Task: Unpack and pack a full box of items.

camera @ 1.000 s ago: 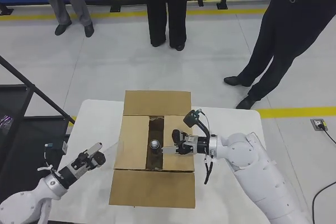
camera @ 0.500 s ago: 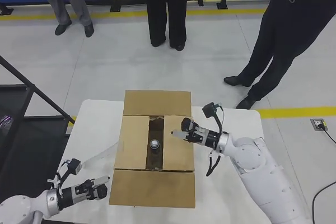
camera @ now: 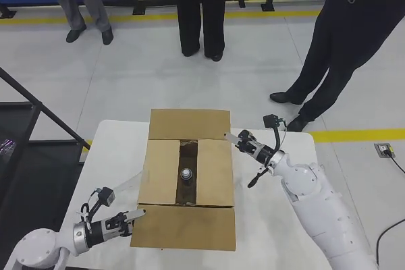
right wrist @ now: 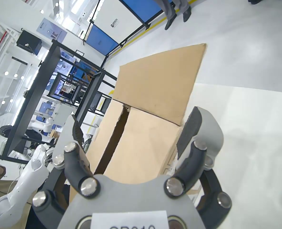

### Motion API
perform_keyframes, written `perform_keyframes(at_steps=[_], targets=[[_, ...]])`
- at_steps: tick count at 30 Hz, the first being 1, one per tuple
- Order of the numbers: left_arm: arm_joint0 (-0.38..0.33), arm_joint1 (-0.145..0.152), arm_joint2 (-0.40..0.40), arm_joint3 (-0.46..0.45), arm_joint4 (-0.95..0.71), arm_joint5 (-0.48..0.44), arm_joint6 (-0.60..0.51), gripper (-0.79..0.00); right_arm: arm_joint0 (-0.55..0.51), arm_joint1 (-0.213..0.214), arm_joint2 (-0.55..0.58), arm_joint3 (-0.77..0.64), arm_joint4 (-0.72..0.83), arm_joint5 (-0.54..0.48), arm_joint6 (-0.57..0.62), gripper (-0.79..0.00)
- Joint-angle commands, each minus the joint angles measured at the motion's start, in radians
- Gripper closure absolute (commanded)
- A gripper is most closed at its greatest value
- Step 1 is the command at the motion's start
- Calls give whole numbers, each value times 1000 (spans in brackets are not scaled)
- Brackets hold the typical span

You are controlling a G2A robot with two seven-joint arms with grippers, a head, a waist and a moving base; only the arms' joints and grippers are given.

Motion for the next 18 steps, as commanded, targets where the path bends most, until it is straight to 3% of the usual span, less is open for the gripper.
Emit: perform_keyframes(at_steps=[1,11,18], targets=[[-1,1,-2,-3,-24,6,1,-785,34,-6,-15,56,-17,7,-21,-785],[-2,4,-20,-13,-159,35,19,-785,173,-64,-110,322,12,-59,-124,-785],[7,5,-26,-32,-212,40,60,-785,253,-115,-165,489,98,-164,-109,-785]])
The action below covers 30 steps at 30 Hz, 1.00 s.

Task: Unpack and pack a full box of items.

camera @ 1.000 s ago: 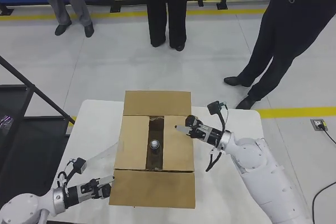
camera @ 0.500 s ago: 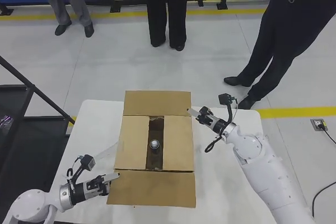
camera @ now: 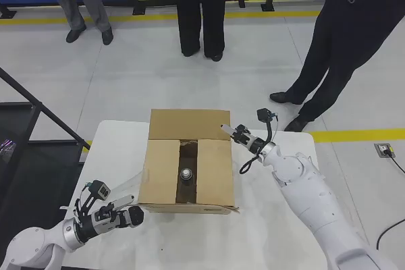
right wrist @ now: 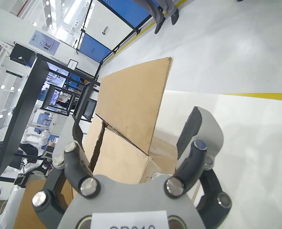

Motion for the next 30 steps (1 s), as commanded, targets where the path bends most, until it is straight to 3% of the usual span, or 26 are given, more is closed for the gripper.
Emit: perform_keyframes(at_steps=[1,7,13,20,30], targets=[[3,1,0,-6,-6,1,10,-785,20,-15,-13,43,30,-30,12,-785],[7,0,6,-18,-29,2,50,-785,66,-46,-17,148,128,-134,57,-785],[4,-1,18,-28,-30,14,115,-785,86,-51,14,224,225,-259,114,-785],[-9,-1,31,-34,-19,26,166,-785,79,-45,62,249,389,-396,288,-785],[-25,-4,47,-50,-22,31,260,-785,77,-25,91,203,518,-441,502,-785]])
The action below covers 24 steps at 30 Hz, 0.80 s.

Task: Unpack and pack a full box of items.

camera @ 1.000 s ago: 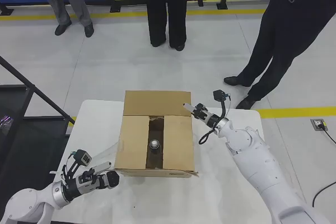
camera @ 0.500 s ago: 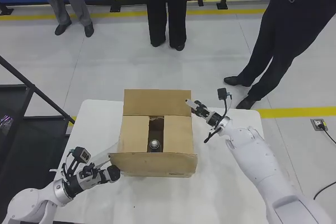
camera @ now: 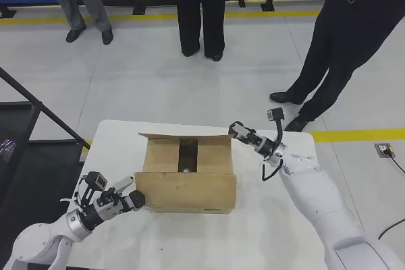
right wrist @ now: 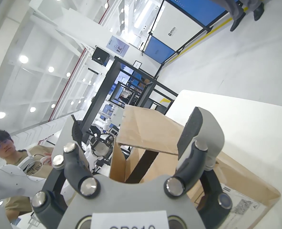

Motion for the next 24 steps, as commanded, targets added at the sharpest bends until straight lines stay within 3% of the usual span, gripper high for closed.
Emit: perform_keyframes(at_steps=[1,10,20,24], targets=[[-5,-1,8,-5,5,2,24,-785,-3,8,-6,-33,-11,11,8,-785],[-37,-7,61,-18,73,-7,138,-785,-29,59,-42,-207,-30,99,97,-785],[-75,-14,117,-7,157,-29,227,-785,-43,111,-51,-363,-25,323,320,-785],[-83,-18,136,-4,180,-46,258,-785,-54,118,-56,-399,-49,396,336,-785]])
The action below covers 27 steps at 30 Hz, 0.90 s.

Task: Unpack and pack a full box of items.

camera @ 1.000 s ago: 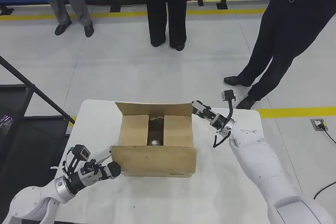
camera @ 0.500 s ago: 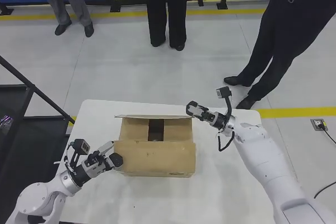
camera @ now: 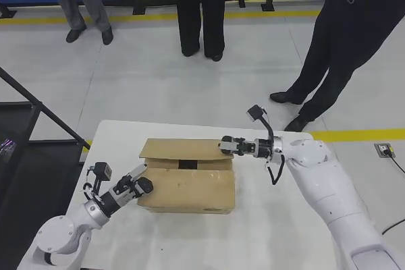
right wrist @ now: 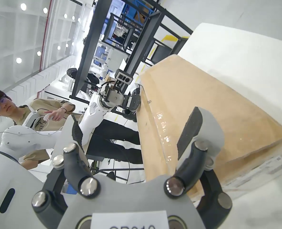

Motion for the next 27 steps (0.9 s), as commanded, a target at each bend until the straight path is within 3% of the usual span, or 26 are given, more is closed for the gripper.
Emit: perform_keyframes(at_steps=[1,7,16,27], targets=[[-5,-2,8,2,5,-9,9,-785,-11,1,-3,-18,-7,34,-9,-785],[-23,-7,29,15,29,-30,56,-785,-43,1,-18,-48,-9,113,-22,-785],[-65,-17,87,52,134,-62,139,-785,-80,6,-9,-91,19,134,-33,-785],[-91,-27,104,76,122,-89,169,-785,-139,16,-7,-169,18,173,-23,-785]])
